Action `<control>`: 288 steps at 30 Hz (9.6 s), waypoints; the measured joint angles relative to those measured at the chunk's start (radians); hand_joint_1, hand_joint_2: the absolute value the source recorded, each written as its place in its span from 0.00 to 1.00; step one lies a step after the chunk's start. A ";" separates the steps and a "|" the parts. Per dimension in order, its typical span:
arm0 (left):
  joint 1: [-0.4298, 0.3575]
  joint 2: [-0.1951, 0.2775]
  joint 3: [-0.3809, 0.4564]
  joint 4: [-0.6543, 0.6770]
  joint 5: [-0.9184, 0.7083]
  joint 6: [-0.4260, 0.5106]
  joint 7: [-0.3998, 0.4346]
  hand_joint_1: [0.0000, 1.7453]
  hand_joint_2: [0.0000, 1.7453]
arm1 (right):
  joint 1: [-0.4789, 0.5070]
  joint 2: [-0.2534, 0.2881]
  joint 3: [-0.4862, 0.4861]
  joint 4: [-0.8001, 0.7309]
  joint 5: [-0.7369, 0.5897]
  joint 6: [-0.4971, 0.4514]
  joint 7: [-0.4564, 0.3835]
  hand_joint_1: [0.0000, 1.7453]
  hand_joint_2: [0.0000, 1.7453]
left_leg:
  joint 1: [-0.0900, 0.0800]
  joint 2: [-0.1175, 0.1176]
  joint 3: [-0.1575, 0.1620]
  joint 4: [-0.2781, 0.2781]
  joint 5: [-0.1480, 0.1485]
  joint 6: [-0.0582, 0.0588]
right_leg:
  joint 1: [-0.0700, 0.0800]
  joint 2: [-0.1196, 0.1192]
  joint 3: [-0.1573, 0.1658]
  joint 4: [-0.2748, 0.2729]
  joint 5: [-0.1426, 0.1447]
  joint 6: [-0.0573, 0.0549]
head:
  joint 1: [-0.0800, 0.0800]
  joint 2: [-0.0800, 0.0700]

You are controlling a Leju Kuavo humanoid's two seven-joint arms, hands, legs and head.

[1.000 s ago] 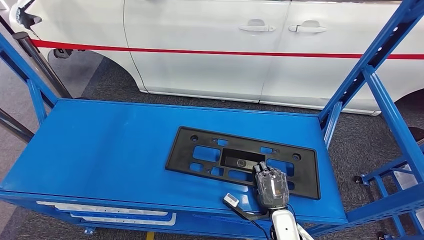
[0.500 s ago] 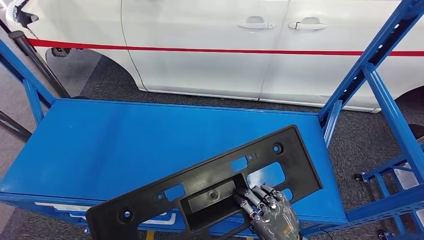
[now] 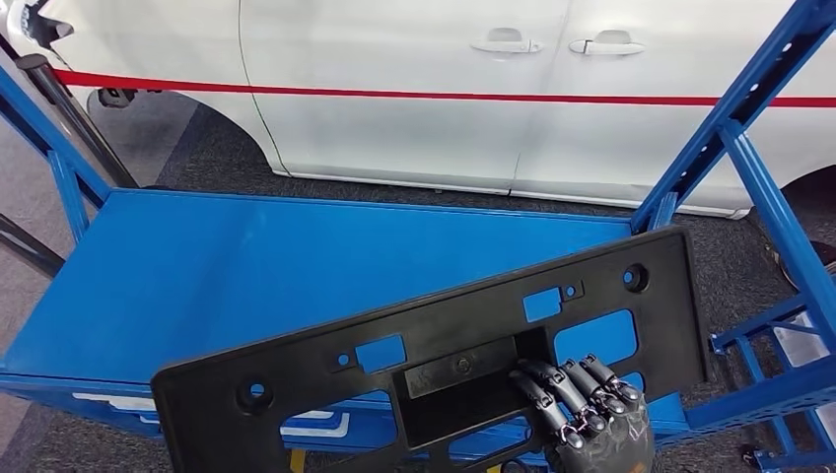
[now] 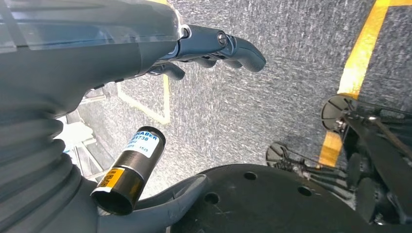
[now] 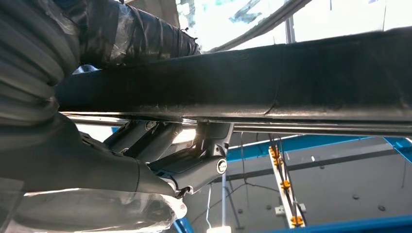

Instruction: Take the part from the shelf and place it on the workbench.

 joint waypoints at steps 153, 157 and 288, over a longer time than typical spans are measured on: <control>-0.037 0.162 -0.153 0.116 -0.101 -0.033 0.063 0.00 1.00 | -0.009 -0.221 0.257 0.164 0.290 0.005 0.464 1.00 1.00 | 0.010 0.010 0.071 0.005 -0.076 -0.027 | 0.001 -0.001 -0.120 0.096 0.078 0.000 | -0.001 0.000; -0.038 0.162 -0.153 0.117 -0.101 -0.034 0.062 0.00 1.00 | 0.013 -0.216 0.226 0.144 0.290 0.005 0.449 1.00 1.00 | 0.006 0.009 0.029 0.014 -0.037 -0.040 | 0.012 0.000 0.092 -0.166 0.111 -0.025 | -0.002 0.000; -0.033 0.226 -0.281 0.148 -0.090 -0.037 0.044 0.00 1.00 | -0.558 0.021 0.759 0.790 0.104 0.020 0.555 1.00 1.00 | 0.017 0.011 0.061 0.185 -0.251 -0.067 | 0.021 0.016 -0.031 -0.212 0.219 -0.073 | 0.023 0.000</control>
